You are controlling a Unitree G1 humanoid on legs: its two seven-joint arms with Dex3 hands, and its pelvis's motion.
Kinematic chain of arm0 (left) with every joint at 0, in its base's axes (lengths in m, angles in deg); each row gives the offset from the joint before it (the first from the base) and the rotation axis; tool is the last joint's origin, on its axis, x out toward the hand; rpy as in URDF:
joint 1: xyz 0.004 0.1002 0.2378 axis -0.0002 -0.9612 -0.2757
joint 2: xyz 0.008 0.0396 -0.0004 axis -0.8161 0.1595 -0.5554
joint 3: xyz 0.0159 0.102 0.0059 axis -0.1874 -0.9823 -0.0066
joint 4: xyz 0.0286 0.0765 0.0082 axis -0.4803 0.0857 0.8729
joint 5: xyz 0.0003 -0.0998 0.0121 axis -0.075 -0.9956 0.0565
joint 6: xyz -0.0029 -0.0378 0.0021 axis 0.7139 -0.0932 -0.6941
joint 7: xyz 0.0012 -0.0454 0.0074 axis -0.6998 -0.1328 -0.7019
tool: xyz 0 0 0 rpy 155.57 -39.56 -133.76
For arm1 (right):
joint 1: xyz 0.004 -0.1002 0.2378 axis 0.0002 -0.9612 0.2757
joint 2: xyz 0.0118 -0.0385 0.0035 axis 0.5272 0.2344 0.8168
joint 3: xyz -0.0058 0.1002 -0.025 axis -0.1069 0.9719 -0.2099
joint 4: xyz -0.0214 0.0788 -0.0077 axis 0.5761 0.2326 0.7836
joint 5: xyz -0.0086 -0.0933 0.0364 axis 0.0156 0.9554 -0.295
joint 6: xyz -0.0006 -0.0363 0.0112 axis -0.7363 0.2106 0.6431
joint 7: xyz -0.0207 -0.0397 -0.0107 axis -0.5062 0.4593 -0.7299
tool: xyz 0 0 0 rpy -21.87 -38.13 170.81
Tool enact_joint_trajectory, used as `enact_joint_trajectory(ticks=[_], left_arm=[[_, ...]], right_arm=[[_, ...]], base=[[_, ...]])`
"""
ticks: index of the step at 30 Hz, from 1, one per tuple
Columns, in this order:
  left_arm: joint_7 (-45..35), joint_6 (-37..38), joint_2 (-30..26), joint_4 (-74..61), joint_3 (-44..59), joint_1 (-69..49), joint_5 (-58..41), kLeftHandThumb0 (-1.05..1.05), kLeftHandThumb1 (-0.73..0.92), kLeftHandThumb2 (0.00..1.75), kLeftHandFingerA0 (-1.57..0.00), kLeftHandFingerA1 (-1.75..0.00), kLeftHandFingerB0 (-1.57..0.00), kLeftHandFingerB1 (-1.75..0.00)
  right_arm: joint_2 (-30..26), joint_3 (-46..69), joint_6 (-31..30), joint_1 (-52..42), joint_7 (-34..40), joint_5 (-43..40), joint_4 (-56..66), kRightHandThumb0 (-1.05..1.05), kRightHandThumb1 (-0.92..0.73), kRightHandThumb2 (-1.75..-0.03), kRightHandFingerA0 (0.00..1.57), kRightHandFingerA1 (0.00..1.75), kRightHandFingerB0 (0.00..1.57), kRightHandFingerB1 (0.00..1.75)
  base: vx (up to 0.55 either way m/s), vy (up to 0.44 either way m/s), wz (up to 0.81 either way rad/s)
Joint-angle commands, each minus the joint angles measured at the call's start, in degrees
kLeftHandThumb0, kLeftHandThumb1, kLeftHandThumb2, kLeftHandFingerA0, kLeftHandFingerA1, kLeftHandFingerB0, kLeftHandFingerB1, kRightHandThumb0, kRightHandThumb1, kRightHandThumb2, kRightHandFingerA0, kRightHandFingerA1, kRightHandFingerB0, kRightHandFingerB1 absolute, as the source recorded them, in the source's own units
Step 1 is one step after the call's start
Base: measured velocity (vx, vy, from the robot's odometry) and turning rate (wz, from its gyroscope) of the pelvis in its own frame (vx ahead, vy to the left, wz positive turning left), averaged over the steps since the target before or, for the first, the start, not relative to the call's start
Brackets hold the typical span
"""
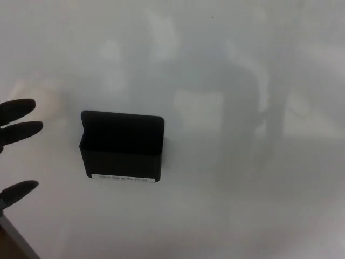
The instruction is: A magnetic marker holder is on the left hand side of the white board, the robot put the index and middle finger into the opening of the container and pull off the magnetic holder and hand it to a human on the left hand side.
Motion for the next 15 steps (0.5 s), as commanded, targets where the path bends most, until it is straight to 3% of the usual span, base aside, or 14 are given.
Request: enact_joint_trajectory(ticks=[1, 2, 3, 6, 7, 8, 9, 11, 12, 14, 15], left_arm=[[0.1, -9.2, -4.1, -4.4, -2.7, 4.4, -3.1, -0.41, 0.4, 0.66, -0.41, -0.43, -0.37, -0.43], [0.3, -9.5, -4.3, -4.6, -2.9, 4.8, -2.9, -0.41, 0.4, 0.66, -0.41, -0.43, -0.37, -0.43], [0.3, -10.3, -5.0, -5.0, -3.5, 6.0, -2.7, -0.4, 0.41, 0.65, -0.39, -0.43, -0.35, -0.41], [0.2, -12.2, -6.6, -5.8, -5.1, 9.1, -2.0, -0.39, 0.42, 0.65, -0.38, -0.44, -0.36, -0.4], [-0.2, -12.1, -7.6, -5.3, -6.6, 11.8, -0.1, -0.39, 0.43, 0.65, -0.38, -0.44, -0.35, -0.39], [-0.3, -12.0, -8.0, -5.0, -7.2, 12.7, 0.5, -0.39, 0.43, 0.65, -0.38, -0.44, -0.35, -0.39], [-0.5, -11.8, -8.2, -4.6, -7.6, 13.3, 1.0, -0.4, 0.43, 0.65, -0.4, -0.43, -0.34, -0.4], [0.5, -10.8, -9.1, -3.4, -9.4, 15.4, 5.3, -0.42, 0.41, 0.65, -0.44, -0.44, -0.36, -0.4], [1.2, -10.8, -9.7, -2.5, -10.7, 16.8, 7.8, -0.33, 0.48, 0.55, -0.56, -0.39, -0.38, -0.33], [1.5, -11.1, -10.3, -1.6, -11.9, 18.1, 9.4, -0.33, 0.48, 0.55, -0.56, -0.39, -0.38, -0.33], [1.7, -11.5, -10.5, -1.6, -12.5, 18.4, 9.9, -0.33, 0.48, 0.55, -0.57, -0.39, -0.39, -0.33]], right_arm=[[-0.9, 0.4, 1.3, 0.7, 0.1, -0.5, -0.4, -0.64, -0.64, -0.94, 0.35, 0.53, 0.14, 0.42], [-0.9, 0.5, 1.3, 0.8, 0.0, -0.5, -0.4, -0.64, -0.64, -0.94, 0.35, 0.53, 0.14, 0.42], [-1.0, 0.5, 1.4, 0.9, 0.1, -0.5, -0.4, -0.64, -0.77, -0.64, 0.43, 0.4, 0.19, 0.28], [-1.1, 0.3, 1.5, 0.9, 0.2, -0.2, -0.4, -0.64, -0.78, -0.64, 0.43, 0.4, 0.19, 0.28], [-1.2, 0.0, 1.6, 0.8, 0.6, 0.2, -0.4, -0.67, -0.64, -0.96, 0.36, 0.53, 0.12, 0.41], [-1.2, -0.1, 1.6, 0.8, 0.8, 0.3, -0.4, -0.67, -0.64, -0.96, 0.36, 0.53, 0.12, 0.41], [-1.3, -0.2, 1.6, 0.8, 0.9, 0.4, -0.4, -0.65, -0.78, -0.64, 0.44, 0.4, 0.19, 0.28], [-1.2, 0.1, 1.6, 0.8, 0.5, -0.1, -0.4, -0.62, -0.78, -0.64, 0.43, 0.4, 0.19, 0.28], [-1.2, 0.1, 1.6, 0.9, 0.4, -0.2, -0.5, -0.65, -0.65, -0.96, 0.36, 0.53, 0.12, 0.41], [-1.2, -0.1, 1.6, 0.9, 0.7, 0.1, -0.5, -0.65, -0.65, -0.96, 0.36, 0.53, 0.12, 0.41], [-1.3, -0.1, 1.7, 0.7, 0.7, 0.1, -0.5, -0.62, -0.79, -0.64, 0.44, 0.4, 0.19, 0.28]], base=[[0.0, 0.0, 0.0], [0.0, 0.0, 0.0], [0.0, 0.0, 0.0], [0.0, 0.0, 0.0], [0.0, 0.0, 0.0], [0.0, 0.0, 0.0], [0.0, 0.0, 0.0], [0.0, 0.0, 0.0], [0.0, 0.0, 0.0], [0.0, 0.0, 0.0], [0.0, 0.0, 0.0]])
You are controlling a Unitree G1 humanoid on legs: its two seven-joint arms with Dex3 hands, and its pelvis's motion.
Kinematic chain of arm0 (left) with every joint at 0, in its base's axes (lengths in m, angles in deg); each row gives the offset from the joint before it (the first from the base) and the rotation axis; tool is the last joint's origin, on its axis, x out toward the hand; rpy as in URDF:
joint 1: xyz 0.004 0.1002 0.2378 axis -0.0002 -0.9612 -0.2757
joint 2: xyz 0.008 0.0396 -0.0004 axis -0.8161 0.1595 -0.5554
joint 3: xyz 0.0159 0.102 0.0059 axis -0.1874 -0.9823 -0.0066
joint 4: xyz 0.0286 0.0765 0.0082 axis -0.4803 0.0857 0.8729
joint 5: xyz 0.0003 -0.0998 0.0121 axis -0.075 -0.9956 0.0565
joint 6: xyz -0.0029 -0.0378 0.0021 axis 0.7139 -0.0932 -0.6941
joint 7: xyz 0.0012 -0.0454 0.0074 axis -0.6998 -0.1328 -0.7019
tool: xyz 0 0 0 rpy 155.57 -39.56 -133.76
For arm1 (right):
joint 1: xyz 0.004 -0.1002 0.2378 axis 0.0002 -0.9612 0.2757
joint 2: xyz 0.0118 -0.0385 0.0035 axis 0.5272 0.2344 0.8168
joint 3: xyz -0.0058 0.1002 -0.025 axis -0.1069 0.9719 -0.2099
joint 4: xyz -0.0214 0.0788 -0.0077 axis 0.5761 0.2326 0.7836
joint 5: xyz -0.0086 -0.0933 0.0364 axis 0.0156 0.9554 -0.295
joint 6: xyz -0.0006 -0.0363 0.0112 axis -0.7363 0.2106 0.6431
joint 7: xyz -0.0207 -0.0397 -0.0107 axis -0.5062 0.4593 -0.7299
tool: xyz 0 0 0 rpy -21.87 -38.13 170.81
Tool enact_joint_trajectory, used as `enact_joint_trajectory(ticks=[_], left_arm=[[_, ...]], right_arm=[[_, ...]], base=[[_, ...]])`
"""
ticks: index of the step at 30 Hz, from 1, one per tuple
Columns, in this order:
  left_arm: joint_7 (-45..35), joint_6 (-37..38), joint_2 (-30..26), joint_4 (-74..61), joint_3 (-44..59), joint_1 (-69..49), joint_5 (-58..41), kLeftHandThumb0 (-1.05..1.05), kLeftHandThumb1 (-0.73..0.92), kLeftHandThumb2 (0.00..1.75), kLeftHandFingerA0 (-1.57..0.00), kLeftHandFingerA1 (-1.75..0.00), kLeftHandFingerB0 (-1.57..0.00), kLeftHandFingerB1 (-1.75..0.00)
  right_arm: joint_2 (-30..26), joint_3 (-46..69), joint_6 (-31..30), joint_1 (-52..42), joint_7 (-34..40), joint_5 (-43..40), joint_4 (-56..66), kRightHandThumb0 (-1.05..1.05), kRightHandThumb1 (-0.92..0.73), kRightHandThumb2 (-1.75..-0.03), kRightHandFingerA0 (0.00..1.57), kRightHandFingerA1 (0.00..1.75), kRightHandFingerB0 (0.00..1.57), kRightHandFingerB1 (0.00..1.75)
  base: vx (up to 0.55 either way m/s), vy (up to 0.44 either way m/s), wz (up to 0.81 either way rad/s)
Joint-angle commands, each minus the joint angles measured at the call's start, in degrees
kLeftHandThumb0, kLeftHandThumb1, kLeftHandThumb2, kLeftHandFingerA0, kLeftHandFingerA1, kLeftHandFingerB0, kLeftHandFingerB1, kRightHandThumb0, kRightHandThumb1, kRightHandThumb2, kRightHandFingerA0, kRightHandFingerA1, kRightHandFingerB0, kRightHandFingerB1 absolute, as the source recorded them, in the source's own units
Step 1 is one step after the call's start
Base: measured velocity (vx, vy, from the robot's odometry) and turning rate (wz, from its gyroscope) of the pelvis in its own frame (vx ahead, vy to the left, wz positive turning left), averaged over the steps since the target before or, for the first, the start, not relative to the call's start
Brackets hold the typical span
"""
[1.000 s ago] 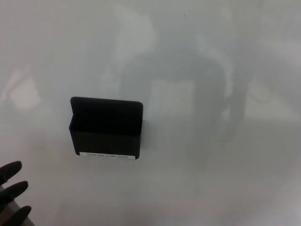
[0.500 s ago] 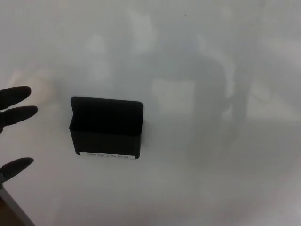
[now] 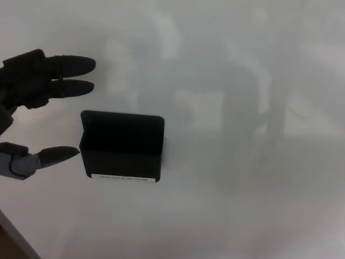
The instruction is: A magnetic marker holder is on the left hand side of the white board, the robot put the index and middle finger into the opening of the container and pull off the magnetic holder and hand it to a human on the left hand side.
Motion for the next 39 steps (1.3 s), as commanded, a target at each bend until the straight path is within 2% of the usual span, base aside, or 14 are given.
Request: enact_joint_trajectory(ticks=[1, 4, 5, 6, 7, 12, 16, 21, 22, 30, 31, 36, 37, 39], left_arm=[[1.7, -3.2, -2.7, 2.2, -4.4, 4.5, 9.3, -0.32, 0.48, 0.55, -0.56, -0.38, -0.39, -0.33], [2.2, -4.2, -3.7, 3.0, -7.1, 7.8, 12.7, -0.33, 0.49, 0.55, -0.55, -0.38, -0.39, -0.33], [2.3, -4.2, -4.0, 3.1, -7.9, 8.7, 14.0, -0.32, 0.48, 0.55, -0.53, -0.39, -0.38, -0.33], [2.6, -4.2, -4.3, 3.2, -8.7, 9.7, 15.3, -0.32, 0.48, 0.55, -0.53, -0.39, -0.38, -0.33], [3.1, -4.6, -4.5, 3.1, -9.4, 10.3, 16.6, -0.41, 0.4, 0.64, -0.42, -0.44, -0.36, -0.4], [4.1, -6.4, -5.3, 3.9, -13.6, 13.5, 22.6, -0.43, 0.41, 0.62, -0.35, -0.42, -0.35, -0.38], [4.2, -6.6, -6.3, 4.4, -16.0, 15.2, 26.5, -0.47, 0.4, 0.63, -0.37, -0.44, -0.34, -0.39], [3.8, -4.5, -6.9, 7.2, -18.5, 16.4, 29.9, -0.42, 0.45, 0.54, -0.4, -0.39, -0.35, -0.32], [3.9, -3.6, -6.9, 7.8, -18.8, 16.5, 30.4, -0.44, 0.45, 0.54, -0.42, -0.39, -0.35, -0.32], [2.2, -3.8, -8.2, 8.4, -20.7, 17.5, 32.4, -0.53, 0.46, 0.55, -0.38, -0.37, -0.32, -0.31], [1.1, -4.1, -8.7, 8.4, -21.9, 18.3, 33.4, -0.52, 0.48, 0.55, -0.33, -0.34, -0.31, -0.31], [-2.6, -7.0, -10.2, 7.7, -25.2, 21.0, 36.3, -0.51, 0.48, 0.55, -0.29, -0.33, -0.3, -0.31], [-3.3, -7.8, -10.4, 7.6, -25.9, 21.6, 36.8, -0.53, 0.48, 0.55, -0.3, -0.34, -0.3, -0.31], [-3.6, -8.1, -10.3, 7.7, -26.3, 21.8, 37.0, -0.53, 0.48, 0.55, -0.3, -0.34, -0.3, -0.31]], right_arm=[[-1.2, 0.2, 0.7, -0.4, 0.5, -0.2, -0.4, -0.64, -0.64, -0.95, 0.35, 0.52, 0.13, 0.41], [-1.1, 0.3, 0.6, -0.4, 0.4, -0.2, -0.4, -0.64, -0.65, -0.95, 0.35, 0.52, 0.12, 0.41], [-1.1, 0.4, 0.7, -0.4, 0.3, -0.3, -0.4, -0.6, -0.79, -0.64, 0.43, 0.4, 0.19, 0.27], [-1.0, 0.5, 0.7, -0.4, 0.3, -0.5, -0.4, -0.6, -0.79, -0.64, 0.43, 0.4, 0.19, 0.27], [-1.0, 0.5, 0.7, -0.4, 0.2, -0.5, -0.4, -0.64, -0.64, -0.95, 0.35, 0.53, 0.12, 0.41], [-1.3, 0.9, 0.9, -0.5, 0.1, -0.8, -0.4, -0.61, -0.78, -0.64, 0.43, 0.4, 0.2, 0.28], [-1.2, 1.2, 0.9, -0.5, 0.0, -1.1, -0.4, -0.58, -0.79, -0.64, 0.44, 0.39, 0.21, 0.28], [-1.4, 1.1, 0.9, -0.7, 0.3, -0.7, -0.4, -0.6, -0.78, -0.64, 0.43, 0.4, 0.19, 0.28], [-1.4, 1.2, 1.0, -0.7, 0.0, -0.8, -0.4, -0.63, -0.64, -0.94, 0.35, 0.53, 0.12, 0.41], [-1.4, 1.2, 1.0, -0.6, 0.0, -0.7, -0.5, -0.64, -0.63, -0.95, 0.35, 0.52, 0.12, 0.41], [-1.4, 1.2, 1.0, -0.6, 0.0, -0.7, -0.5, -0.61, -0.78, -0.63, 0.44, 0.4, 0.2, 0.28], [-1.4, 1.1, 0.9, -0.5, 0.1, -0.7, -0.4, -0.62, -0.77, -0.63, 0.45, 0.4, 0.2, 0.28], [-1.4, 1.1, 0.9, -0.5, 0.0, -0.7, -0.4, -0.64, -0.63, -0.94, 0.36, 0.53, 0.12, 0.41], [-1.5, 1.1, 1.0, -0.5, -0.1, -0.6, -0.5, -0.64, -0.63, -0.94, 0.36, 0.53, 0.12, 0.41]], base=[[0.0, 0.0, 0.0], [0.0, 0.0, 0.0], [0.0, 0.0, 0.0], [0.0, 0.0, 0.0], [0.0, 0.0, 0.0], [0.0, 0.0, 0.0], [0.0, 0.0, 0.0], [0.0, 0.0, 0.0], [0.0, 0.0, 0.0], [0.0, 0.0, 0.0], [0.0, 0.0, 0.0], [0.0, 0.0, 0.0], [0.0, 0.0, 0.0], [0.0, 0.0, 0.0]])
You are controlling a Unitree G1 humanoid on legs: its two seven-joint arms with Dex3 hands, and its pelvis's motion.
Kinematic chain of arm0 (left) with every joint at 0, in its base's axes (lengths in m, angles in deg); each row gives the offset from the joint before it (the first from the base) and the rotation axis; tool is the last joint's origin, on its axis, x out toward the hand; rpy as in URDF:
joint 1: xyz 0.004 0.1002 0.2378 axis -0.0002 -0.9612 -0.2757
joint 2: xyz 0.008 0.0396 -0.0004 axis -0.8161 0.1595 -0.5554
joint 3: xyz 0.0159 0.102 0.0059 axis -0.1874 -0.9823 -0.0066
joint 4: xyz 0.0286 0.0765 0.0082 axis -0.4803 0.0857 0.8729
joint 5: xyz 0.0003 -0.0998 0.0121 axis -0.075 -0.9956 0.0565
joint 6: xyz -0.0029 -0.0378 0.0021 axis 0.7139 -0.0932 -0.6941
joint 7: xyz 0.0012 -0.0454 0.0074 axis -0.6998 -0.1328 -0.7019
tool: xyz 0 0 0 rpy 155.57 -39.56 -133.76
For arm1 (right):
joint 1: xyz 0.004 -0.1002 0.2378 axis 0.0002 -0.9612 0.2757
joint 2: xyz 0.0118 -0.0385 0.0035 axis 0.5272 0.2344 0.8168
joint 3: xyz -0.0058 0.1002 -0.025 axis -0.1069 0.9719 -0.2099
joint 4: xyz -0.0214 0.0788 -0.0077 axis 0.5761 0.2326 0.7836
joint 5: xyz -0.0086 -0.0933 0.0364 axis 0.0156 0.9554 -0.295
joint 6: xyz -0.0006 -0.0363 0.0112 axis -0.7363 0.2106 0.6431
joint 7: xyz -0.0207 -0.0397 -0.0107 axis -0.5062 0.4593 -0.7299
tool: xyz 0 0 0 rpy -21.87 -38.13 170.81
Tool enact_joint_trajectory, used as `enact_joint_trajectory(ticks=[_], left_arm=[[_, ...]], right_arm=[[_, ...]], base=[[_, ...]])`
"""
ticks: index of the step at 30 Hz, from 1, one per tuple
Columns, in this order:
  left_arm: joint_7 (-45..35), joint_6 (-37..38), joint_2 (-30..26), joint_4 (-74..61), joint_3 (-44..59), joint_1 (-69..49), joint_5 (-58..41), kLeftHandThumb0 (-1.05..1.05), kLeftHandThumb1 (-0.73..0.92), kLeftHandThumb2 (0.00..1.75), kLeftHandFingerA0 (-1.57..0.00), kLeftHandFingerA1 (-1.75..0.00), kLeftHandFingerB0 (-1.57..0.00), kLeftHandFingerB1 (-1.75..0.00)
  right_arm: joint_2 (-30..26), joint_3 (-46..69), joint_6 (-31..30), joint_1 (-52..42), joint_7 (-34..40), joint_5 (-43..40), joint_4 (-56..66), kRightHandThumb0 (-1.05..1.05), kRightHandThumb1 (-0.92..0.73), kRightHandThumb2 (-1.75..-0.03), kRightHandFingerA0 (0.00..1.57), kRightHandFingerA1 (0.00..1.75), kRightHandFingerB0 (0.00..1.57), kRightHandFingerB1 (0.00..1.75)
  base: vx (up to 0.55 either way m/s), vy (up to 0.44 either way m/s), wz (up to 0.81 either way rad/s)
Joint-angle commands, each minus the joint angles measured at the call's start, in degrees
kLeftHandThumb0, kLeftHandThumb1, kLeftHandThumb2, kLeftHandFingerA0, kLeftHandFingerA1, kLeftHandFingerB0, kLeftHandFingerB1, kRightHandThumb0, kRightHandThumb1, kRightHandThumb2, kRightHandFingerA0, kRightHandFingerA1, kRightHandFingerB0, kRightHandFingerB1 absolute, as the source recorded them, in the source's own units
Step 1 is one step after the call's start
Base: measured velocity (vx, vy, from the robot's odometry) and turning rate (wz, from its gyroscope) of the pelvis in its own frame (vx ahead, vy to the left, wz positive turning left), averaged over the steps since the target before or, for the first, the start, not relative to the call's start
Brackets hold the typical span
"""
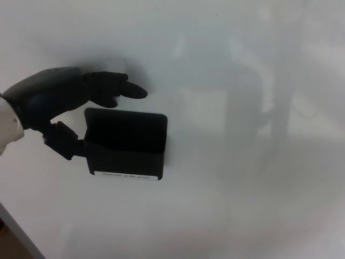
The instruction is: A magnetic marker holder is on the left hand side of the white board, the robot put the index and middle finger into the opening of the container and pull off the magnetic holder and hand it to a human on the left hand side.
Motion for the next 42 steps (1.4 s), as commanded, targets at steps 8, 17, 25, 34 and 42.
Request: enact_joint_trajectory(ticks=[8, 17, 25, 34, 42], left_arm=[[-5.6, -4.8, -1.3, 0.4, -3.6, 4.1, 7.1, -0.55, 0.49, 0.55, -0.3, -0.32, -0.28, -0.3], [-7.3, -4.6, -0.5, 1.0, -5.6, 5.8, 9.5, -0.62, 0.4, 0.7, -0.31, -0.42, -0.25, -0.39], [-9.4, -5.7, 0.7, 1.6, -7.6, 7.3, 10.4, -0.65, 0.41, 0.72, -0.29, -0.42, -0.21, -0.38], [-14.5, -10.2, 2.3, 1.6, -11.7, 10.8, 13.0, -0.63, 0.49, 0.56, -0.51, -0.37, -0.29, -0.31], [-19.1, -15.3, 3.6, 1.8, -15.9, 13.8, 14.9, -0.68, 0.41, 0.74, -0.28, -0.42, -0.22, -0.39]], right_arm=[[-1.1, 0.2, 0.4, 0.1, 0.3, -0.3, -0.3, -0.6, -0.78, -0.63, 0.44, 0.4, 0.2, 0.28], [-1.1, 0.3, 0.1, 0.2, 0.1, -0.3, -0.3, -0.61, -0.78, -0.63, 0.44, 0.4, 0.2, 0.28], [-1.2, 0.2, 0.6, -0.1, 0.1, -0.4, -0.3, -0.61, -0.77, -0.63, 0.44, 0.41, 0.2, 0.28], [-1.2, 0.9, 0.6, -0.1, -0.5, -1.1, -0.2, -0.6, -0.77, -0.64, 0.43, 0.41, 0.2, 0.28], [-1.1, 1.4, 0.7, -0.1, -1.0, -1.1, -0.2, -0.61, -0.77, -0.63, 0.44, 0.41, 0.2, 0.28]], base=[[0.0, 0.0, 0.0], [0.0, 0.0, 0.0], [0.0, 0.0, 0.0], [0.0, 0.0, 0.0], [0.0, 0.0, 0.0]])
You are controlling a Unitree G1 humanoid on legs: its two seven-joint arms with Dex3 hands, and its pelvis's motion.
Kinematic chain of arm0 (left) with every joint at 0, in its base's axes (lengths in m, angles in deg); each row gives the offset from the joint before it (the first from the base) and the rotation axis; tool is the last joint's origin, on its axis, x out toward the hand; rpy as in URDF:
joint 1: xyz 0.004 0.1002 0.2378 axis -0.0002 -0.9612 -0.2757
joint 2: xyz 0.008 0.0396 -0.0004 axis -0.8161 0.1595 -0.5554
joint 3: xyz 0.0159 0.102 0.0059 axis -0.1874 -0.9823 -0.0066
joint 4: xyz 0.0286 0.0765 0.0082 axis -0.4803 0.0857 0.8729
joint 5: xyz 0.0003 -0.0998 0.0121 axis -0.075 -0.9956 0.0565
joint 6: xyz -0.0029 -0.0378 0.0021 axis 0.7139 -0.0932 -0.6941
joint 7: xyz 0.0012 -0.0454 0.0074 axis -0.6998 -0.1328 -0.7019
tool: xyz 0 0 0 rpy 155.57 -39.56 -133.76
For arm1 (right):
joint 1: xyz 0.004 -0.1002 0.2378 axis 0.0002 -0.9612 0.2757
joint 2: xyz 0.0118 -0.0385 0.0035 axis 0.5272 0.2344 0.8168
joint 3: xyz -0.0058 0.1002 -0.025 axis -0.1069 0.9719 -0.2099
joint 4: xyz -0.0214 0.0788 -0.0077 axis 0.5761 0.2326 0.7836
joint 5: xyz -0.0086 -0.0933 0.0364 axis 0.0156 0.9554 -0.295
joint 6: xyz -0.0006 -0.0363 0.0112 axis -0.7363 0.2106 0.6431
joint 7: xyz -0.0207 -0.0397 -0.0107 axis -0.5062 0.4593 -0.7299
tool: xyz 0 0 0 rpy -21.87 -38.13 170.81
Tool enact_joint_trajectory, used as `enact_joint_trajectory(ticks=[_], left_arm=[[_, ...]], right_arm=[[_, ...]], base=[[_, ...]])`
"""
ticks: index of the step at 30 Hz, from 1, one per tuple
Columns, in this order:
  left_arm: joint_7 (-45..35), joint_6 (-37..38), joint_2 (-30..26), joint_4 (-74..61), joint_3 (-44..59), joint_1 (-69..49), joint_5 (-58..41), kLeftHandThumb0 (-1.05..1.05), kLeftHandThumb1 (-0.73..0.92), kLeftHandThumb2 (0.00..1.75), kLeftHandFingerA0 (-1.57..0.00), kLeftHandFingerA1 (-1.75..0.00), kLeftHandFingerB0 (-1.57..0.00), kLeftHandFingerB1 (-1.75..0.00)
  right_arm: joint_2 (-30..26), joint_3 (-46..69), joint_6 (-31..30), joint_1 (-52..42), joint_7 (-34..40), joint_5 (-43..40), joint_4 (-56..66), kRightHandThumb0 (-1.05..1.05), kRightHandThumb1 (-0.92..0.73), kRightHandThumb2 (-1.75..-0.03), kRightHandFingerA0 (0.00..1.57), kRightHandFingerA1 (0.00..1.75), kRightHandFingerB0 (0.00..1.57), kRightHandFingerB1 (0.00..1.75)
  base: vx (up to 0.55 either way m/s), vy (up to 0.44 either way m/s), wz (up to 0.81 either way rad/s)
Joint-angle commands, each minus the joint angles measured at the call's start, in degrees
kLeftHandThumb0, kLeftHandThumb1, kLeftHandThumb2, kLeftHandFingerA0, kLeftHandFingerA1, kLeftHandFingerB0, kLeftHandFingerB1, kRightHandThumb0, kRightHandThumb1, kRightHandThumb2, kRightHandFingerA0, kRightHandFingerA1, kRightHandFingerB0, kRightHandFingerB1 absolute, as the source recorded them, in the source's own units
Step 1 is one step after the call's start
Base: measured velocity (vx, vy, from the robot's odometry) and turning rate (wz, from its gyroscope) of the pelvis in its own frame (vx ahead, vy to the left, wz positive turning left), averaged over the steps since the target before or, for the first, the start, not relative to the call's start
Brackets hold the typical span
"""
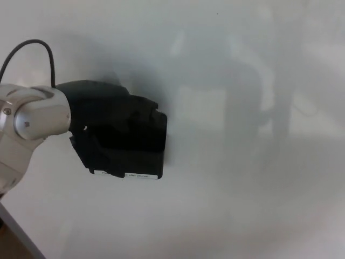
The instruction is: A magnetic marker holder is on the left hand side of the white board, the robot put the index and middle finger into the opening of the container and pull off the magnetic holder and hand it to a human on the left hand side.
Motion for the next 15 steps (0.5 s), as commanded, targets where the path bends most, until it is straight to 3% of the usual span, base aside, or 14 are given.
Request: enact_joint_trajectory(ticks=[1, 3, 4, 5, 6, 7, 9, 10, 12, 13, 14, 15], left_arm=[[-5.5, -6.7, 1.2, 1.3, -3.0, 3.2, 4.0, -0.68, 0.41, 0.74, -0.28, -0.42, -0.22, -0.39], [-5.9, -7.2, 1.4, 1.3, -3.4, 3.5, 4.2, -0.68, 0.41, 0.74, -0.28, -0.42, -0.22, -0.39], [-7.5, -8.4, 1.7, 1.5, -4.2, 4.2, 4.2, -0.62, 0.51, 0.56, -0.43, -0.36, -0.24, -0.29], [-8.1, -8.9, 1.9, 1.7, -4.7, 4.5, 4.4, -0.61, 0.46, 0.58, -0.54, -0.42, -0.24, -0.31], [-8.7, -9.4, 2.0, 1.8, -5.3, 4.8, 4.8, -0.61, 0.46, 0.58, -0.54, -0.42, -0.24, -0.31], [-9.2, -9.9, 2.0, 1.9, -5.6, 5.0, 5.0, -0.67, 0.45, 0.73, -0.52, -0.5, -0.21, -0.38], [-9.9, -10.4, 2.1, 1.9, -5.9, 5.2, 5.2, -0.67, 0.45, 0.73, -0.52, -0.5, -0.21, -0.38], [-10.3, -11.2, 2.3, 2.0, -5.9, 5.3, 5.1, -0.56, 0.46, 0.56, -0.58, -0.44, -0.25, -0.3], [-11.3, -12.4, 2.4, 2.3, -5.9, 5.4, 4.8, -0.54, 0.46, 0.56, -0.57, -0.43, -0.25, -0.3], [-11.8, -13.0, 2.3, 2.2, -6.0, 5.4, 4.8, -0.53, 0.48, 0.55, -0.52, -0.41, -0.26, -0.3], [-12.2, -13.6, 2.3, 2.1, -6.1, 5.3, 5.0, -0.53, 0.48, 0.55, -0.52, -0.41, -0.26, -0.3], [-12.4, -14.1, 2.2, 1.9, -6.2, 5.2, 5.1, -0.53, 0.47, 0.55, -0.52, -0.41, -0.27, -0.3]], right_arm=[[-0.9, 0.4, 0.7, -0.3, -0.5, -0.7, -0.2, -0.61, -0.77, -0.63, 0.44, 0.41, 0.2, 0.28], [-0.9, 0.4, 0.7, -0.3, -0.5, -0.7, -0.2, -0.61, -0.77, -0.63, 0.44, 0.41, 0.2, 0.28], [-1.1, 0.1, 1.0, -0.4, -0.1, -0.3, -0.2, -0.62, -0.77, -0.63, 0.44, 0.41, 0.2, 0.27], [-1.1, 0.2, 1.0, -0.4, -0.1, -0.3, -0.2, -0.61, -0.77, -0.63, 0.43, 0.4, 0.2, 0.28], [-1.0, 0.3, 0.9, -0.4, -0.1, -0.5, -0.2, -0.61, -0.77, -0.63, 0.43, 0.4, 0.2, 0.28], [-1.0, 0.3, 0.9, -0.4, -0.2, -0.6, -0.1, -0.6, -0.77, -0.63, 0.43, 0.41, 0.2, 0.28], [-1.0, 0.4, 1.0, -0.5, -0.3, -0.6, -0.1, -0.6, -0.77, -0.63, 0.43, 0.41, 0.2, 0.28], [-1.0, 0.3, 1.0, -0.5, -0.2, -0.5, -0.1, -0.6, -0.77, -0.63, 0.43, 0.4, 0.2, 0.27], [-1.0, 0.2, 1.0, -0.5, -0.1, -0.4, -0.1, -0.6, -0.78, -0.64, 0.43, 0.4, 0.19, 0.27], [-0.9, 0.3, 0.9, -0.4, -0.3, -0.6, -0.1, -0.64, -0.62, -0.94, 0.35, 0.53, 0.13, 0.41], [-0.9, 0.5, 0.9, -0.4, -0.6, -0.8, -0.1, -0.64, -0.62, -0.94, 0.35, 0.53, 0.13, 0.41], [-0.8, 0.6, 0.9, -0.4, -0.6, -0.9, -0.1, -0.6, -0.77, -0.64, 0.42, 0.4, 0.2, 0.28]], base=[[0.0, 0.0, 0.0], [0.0, 0.0, 0.0], [0.0, 0.0, 0.0], [0.0, 0.0, 0.0], [0.0, 0.0, 0.0], [0.0, 0.0, 0.0], [0.0, 0.0, 0.0], [0.0, 0.0, 0.0], [0.0, 0.0, 0.0], [0.0, 0.0, 0.0], [0.0, 0.0, 0.0], [0.0, 0.0, 0.0]])
